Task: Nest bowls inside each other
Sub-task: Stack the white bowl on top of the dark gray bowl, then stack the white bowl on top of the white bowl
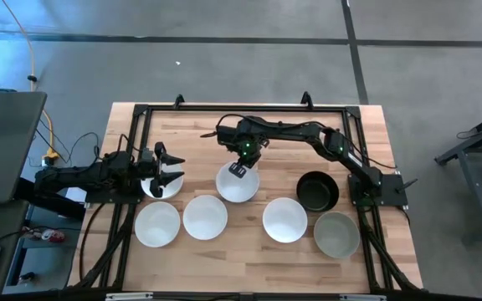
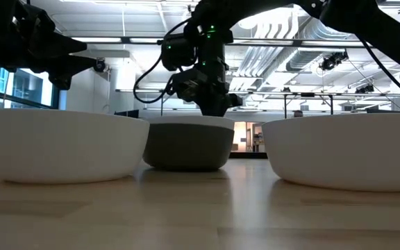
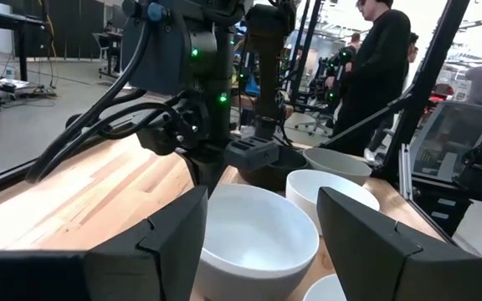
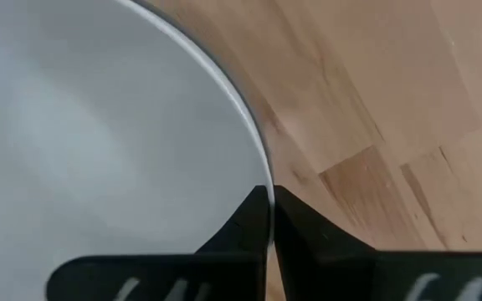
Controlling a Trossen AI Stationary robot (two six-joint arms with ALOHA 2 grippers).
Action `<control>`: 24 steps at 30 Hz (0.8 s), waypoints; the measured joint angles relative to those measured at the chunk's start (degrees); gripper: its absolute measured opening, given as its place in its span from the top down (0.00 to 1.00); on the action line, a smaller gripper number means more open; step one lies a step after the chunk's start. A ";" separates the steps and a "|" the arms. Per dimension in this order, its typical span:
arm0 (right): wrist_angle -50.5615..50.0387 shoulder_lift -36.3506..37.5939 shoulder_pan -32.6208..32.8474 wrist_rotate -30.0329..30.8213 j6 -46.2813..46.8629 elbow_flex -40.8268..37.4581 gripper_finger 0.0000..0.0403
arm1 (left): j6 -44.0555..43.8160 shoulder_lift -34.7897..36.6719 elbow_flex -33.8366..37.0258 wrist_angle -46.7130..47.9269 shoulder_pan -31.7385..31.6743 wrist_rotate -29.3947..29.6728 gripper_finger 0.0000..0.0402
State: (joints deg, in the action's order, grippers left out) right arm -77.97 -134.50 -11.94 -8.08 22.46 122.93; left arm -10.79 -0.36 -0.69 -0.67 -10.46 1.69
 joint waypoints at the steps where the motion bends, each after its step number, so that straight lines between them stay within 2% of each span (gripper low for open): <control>1: -0.01 0.03 0.00 0.07 0.00 0.00 0.98 | -0.01 0.00 0.00 0.00 0.00 0.00 0.46; 14: -1.08 0.18 0.00 -0.57 -0.93 -0.02 0.76 | 0.00 0.00 0.00 0.00 0.00 0.00 0.46; 24: -0.75 5.40 -0.01 -0.65 -2.35 -0.02 0.70 | -0.08 0.00 0.00 0.00 0.00 0.00 0.46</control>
State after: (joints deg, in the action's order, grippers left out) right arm -78.72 -129.10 -11.95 -8.73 20.11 122.91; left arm -10.86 -0.36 -0.69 -0.67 -10.46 1.69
